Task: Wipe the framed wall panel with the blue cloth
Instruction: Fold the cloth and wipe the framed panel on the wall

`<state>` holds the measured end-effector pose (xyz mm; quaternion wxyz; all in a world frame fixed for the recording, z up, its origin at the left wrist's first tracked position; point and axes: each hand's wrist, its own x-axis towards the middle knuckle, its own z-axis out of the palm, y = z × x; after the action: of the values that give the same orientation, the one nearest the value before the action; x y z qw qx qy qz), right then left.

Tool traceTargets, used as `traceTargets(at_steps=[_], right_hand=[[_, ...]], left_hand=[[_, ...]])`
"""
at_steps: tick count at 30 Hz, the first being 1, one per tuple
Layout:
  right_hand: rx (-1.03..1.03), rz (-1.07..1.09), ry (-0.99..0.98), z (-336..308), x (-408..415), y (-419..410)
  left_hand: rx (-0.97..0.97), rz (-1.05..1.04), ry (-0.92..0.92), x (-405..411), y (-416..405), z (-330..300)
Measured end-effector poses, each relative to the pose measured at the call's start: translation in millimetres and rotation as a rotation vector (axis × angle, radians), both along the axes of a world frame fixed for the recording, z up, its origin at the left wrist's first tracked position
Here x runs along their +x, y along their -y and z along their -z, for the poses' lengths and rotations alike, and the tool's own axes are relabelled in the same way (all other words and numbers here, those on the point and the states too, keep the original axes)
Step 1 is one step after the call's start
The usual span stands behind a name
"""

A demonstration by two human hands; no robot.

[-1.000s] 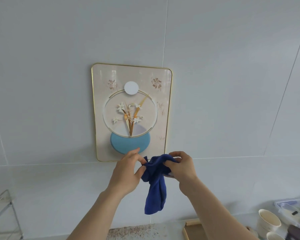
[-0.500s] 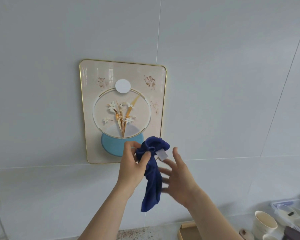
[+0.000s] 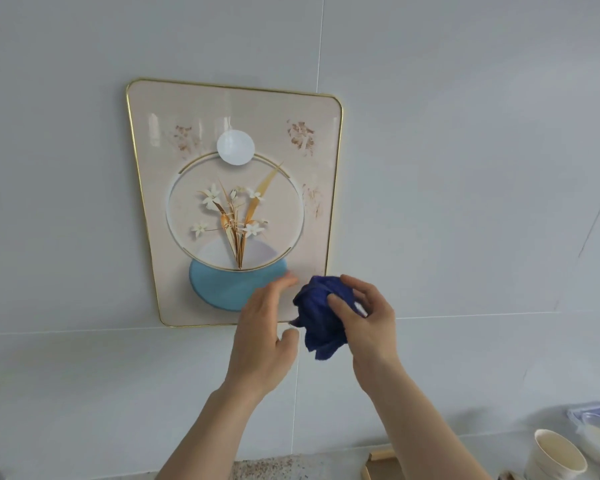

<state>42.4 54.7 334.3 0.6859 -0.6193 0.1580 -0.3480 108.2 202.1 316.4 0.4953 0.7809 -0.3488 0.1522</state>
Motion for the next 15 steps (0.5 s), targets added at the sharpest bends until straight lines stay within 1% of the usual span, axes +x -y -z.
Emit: traceTargets(at_steps=[2,4,6,9,11,12,13,15], right_hand=[[-0.087,0.101,0.082,-9.3,10.2,5.1],[-0.248,0.2,0.165,-19.0,22.7,7.2],[-0.463,0.301,0.244,-27.0,36.4,4.6],[-0.838,0.397,0.327,-25.2,60.6,2.5],[-1.134,0.498,0.328,-15.0,76.7,7.8],[-1.245,0.534,0.333,-7.5,83.8,11.4],[-1.32,0.551,0.335,0.8,90.0,16.4],[-1.397,0.549,0.356,14.6,99.0,26.0]], left_hand=[[0.014,-0.107,0.101,12.7,-1.9,-2.3],[0.065,-0.211,0.269,25.9,0.3,-8.3],[0.131,-0.306,0.429,39.3,6.2,-15.8],[0.257,-0.445,0.603,59.8,16.3,-26.2],[0.334,-0.509,0.683,74.4,21.6,-28.2],[0.352,-0.529,0.706,82.0,23.3,-27.3],[0.358,-0.538,0.722,89.2,24.1,-25.6],[0.333,-0.528,0.746,103.4,24.8,-20.0]])
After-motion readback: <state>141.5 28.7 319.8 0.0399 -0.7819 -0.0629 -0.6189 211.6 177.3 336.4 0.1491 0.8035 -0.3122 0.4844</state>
